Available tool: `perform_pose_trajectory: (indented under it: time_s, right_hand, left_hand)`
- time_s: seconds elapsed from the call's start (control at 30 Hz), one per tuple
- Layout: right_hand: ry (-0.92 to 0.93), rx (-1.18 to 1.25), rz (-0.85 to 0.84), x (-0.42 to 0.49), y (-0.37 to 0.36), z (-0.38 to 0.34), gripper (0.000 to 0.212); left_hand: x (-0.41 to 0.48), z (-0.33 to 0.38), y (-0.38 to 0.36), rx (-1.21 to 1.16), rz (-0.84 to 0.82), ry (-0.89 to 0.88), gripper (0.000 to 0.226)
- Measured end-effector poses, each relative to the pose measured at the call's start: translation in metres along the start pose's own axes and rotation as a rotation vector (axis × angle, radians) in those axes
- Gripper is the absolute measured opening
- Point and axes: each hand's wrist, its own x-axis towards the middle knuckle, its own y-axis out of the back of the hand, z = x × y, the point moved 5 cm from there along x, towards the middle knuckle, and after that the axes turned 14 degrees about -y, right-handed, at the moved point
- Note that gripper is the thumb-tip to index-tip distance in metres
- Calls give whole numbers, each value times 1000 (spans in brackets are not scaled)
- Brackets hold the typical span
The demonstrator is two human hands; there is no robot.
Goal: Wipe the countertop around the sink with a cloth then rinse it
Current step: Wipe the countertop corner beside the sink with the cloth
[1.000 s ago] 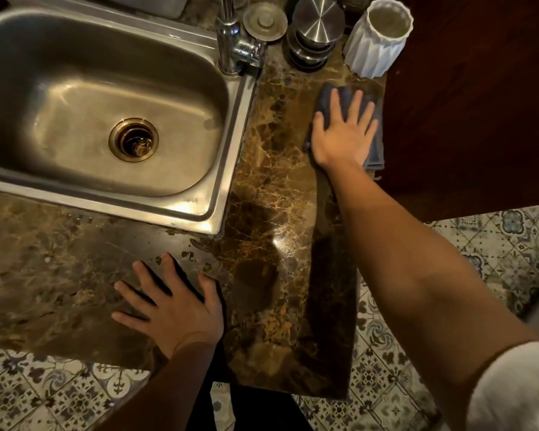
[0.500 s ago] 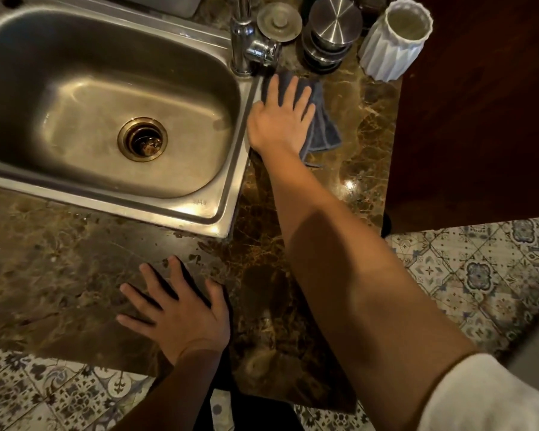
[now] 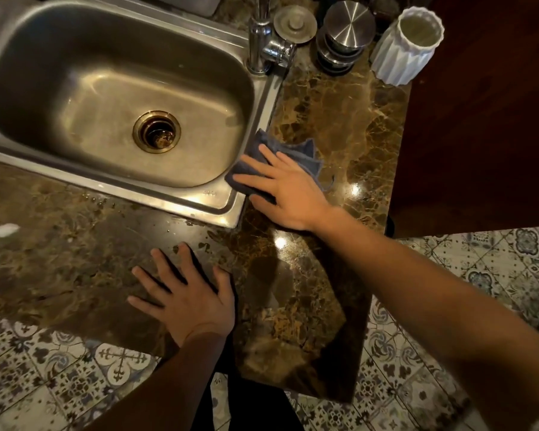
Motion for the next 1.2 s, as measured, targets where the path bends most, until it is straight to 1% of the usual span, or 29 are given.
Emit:
perform_pose_trajectory:
  time_s: [0.07,0.13,0.23,0.33,0.4,0.5,0.57,0.63,0.7,0.77,0.87,0.9,0.97,1.03,1.07,1.1,1.13,1.2]
  right_hand:
    - [65,-34,-67,12,5,9,48]
    - [46,-119,-87,39,13,19,49]
    - [-113,-255,-61,90,28,29,48]
    - [-279,-315,-48,128,42,39,49]
    - [-325,-335,-34,138,45,42,50]
    - [-321,-331,-15,136,50,33,52]
    - [-281,-318,-5,128,55,23,54]
    - [-174,-324,-23,108,49,7,54]
    - [-32,-301,-40,78,29,-18,51]
    - [58,-252,-16,48,3,-49,47]
    - [51,-137,58,16,-17,-82,43]
    - [51,-103,59,9,-20,-87,43]
    - [138,-94,-4,-1,-22,-83,44]
    - [270,-168,-94,3,-20,-68,48]
    - [291,-228,-106,12,-17,-57,50]
    - [257,-285,-97,26,-13,-46,52]
    - [178,-326,-66,40,-9,-37,53]
    - [-52,-338,12,63,-1,-31,54]
  left_hand:
    - [0,-1,0,3,0,-4,74]
    - [0,-1,-1,6,4,-12,74]
    - [0,-2,-3,10,7,-14,74]
    - [0,-3,-3,6,27,-19,74]
    - [0,-4,-3,10,27,-21,75]
    - [0,-3,-3,8,23,-28,75]
    - [0,-2,-2,2,19,-34,75]
    - [1,-3,-2,0,23,-31,75]
    - [0,-4,-2,-4,19,-23,74]
    - [2,-3,-1,-3,28,-21,74]
    - [2,-2,0,-11,34,-17,74]
    - [2,-2,0,-6,29,-13,74]
    - [2,-2,0,-3,26,-11,74]
    - [2,-2,1,-3,30,-15,74]
    - [2,-1,1,2,33,-19,74]
    - [2,-1,0,6,32,-19,75]
    - [2,-1,0,9,27,-20,75]
    - [1,-2,-2,11,22,-30,75]
